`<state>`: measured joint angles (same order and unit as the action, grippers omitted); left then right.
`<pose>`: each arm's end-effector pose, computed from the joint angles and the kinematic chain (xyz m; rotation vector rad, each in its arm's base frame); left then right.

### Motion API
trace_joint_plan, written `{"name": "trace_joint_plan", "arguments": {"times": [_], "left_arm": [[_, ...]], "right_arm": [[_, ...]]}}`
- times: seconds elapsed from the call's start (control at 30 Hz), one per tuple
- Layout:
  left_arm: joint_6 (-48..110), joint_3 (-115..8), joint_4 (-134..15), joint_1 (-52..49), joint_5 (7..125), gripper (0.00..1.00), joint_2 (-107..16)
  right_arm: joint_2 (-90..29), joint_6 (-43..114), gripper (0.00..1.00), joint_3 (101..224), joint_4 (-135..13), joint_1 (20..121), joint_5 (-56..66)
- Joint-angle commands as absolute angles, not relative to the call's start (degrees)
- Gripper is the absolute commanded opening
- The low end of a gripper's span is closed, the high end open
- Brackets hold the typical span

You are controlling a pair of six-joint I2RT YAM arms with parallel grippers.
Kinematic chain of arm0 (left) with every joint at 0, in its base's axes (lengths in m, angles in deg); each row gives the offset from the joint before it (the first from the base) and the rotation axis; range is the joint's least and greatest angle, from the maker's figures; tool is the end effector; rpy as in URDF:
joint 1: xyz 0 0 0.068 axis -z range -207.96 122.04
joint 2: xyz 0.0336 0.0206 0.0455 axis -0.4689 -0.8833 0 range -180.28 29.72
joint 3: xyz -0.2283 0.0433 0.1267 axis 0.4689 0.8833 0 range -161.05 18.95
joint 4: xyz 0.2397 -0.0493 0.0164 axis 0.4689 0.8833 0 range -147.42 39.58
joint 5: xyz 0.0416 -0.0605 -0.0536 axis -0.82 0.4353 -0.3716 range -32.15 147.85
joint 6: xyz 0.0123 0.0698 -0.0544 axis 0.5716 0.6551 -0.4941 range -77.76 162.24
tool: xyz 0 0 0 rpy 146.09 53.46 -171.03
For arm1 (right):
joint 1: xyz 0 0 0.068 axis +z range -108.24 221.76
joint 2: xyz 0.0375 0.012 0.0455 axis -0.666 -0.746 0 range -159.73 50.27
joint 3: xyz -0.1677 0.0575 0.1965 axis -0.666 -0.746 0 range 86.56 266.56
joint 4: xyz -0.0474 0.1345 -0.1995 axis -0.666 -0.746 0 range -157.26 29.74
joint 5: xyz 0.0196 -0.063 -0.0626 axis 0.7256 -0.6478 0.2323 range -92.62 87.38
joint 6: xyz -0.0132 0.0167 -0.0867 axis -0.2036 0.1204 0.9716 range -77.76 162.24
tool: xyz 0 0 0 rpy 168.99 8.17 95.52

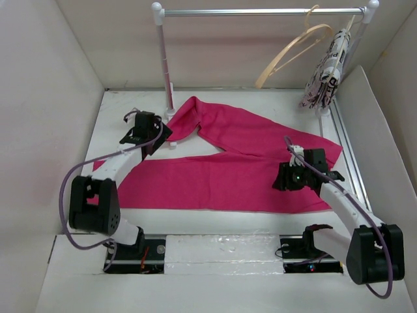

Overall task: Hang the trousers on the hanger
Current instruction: Flatten out the trousers at the center of the board.

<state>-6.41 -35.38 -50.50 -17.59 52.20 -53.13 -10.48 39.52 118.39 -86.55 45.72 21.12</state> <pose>0.3375 -0.0537 0.2223 -0.7828 2.0835 -0.4698 0.2043 0.0462 0.1583 -0.1919 2.5011 0.5709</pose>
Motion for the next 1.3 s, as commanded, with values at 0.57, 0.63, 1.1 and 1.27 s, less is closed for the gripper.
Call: {"name": "trace_joint_plan", "arguments": {"times": [0.57, 0.63, 1.1, 1.27], "left_arm": [[-10.4, -45.4, -62.6, -18.5, 49.1, 0.35, -71.7], [-9.6, -46.4, -62.6, -19.7, 49.1, 0.12, -72.8], [-8.4, -45.2, -62.2, -47.4, 73.0, 0.00, -58.9], [1.1, -68.5, -48.3, -51.6, 75.6, 0.00, -73.7]], "right_arm": [[-10.4, 36.0, 0.53, 121.3, -83.6, 52.7, 21.7], [-10.4, 35.6, 0.53, 120.9, -83.6, 52.7, 21.5], [-13.6, 33.5, 0.53, 120.9, -80.9, 51.1, 17.5], [-15.0, 34.9, 0.53, 122.1, -81.4, 51.1, 17.0]]}}
